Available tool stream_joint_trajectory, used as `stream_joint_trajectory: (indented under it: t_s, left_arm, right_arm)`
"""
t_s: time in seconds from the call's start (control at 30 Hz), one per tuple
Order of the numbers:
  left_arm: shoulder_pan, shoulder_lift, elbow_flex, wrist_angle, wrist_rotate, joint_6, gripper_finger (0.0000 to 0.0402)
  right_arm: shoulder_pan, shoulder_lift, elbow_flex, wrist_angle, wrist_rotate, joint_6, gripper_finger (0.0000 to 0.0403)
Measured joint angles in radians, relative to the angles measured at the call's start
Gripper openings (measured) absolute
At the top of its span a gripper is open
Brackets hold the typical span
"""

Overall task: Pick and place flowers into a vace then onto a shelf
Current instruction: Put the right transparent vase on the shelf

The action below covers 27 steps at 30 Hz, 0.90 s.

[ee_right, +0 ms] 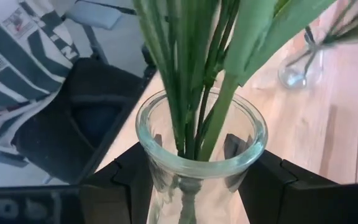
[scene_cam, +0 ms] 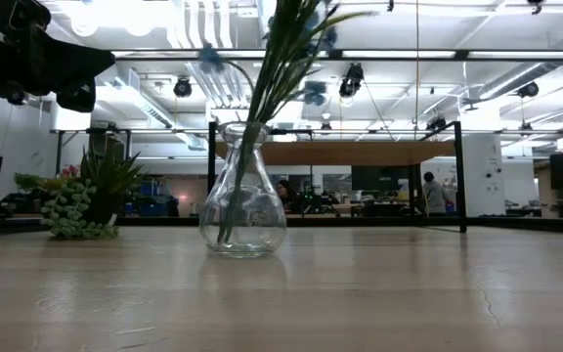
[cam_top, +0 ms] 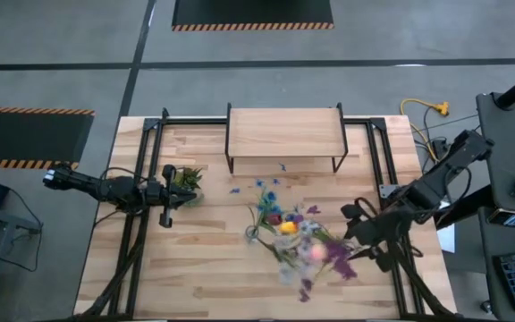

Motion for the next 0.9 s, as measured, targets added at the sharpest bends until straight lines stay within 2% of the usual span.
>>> stream_joint_trajectory:
  t_s: [0.3,0.9]
  left_arm:
    - [0.000,0.000,0.000,0.000,0.000,0.000,0.0000]
    - [0.000,0.000,0.000,0.000,0.000,0.000,0.0000]
  right_arm:
    - [0.000,-0.068,0.026,-0.013,0.015,-0.077,0.0176]
    - [-0.003,-0.072,0.058,0.020,0.222,-0.225,0.0176]
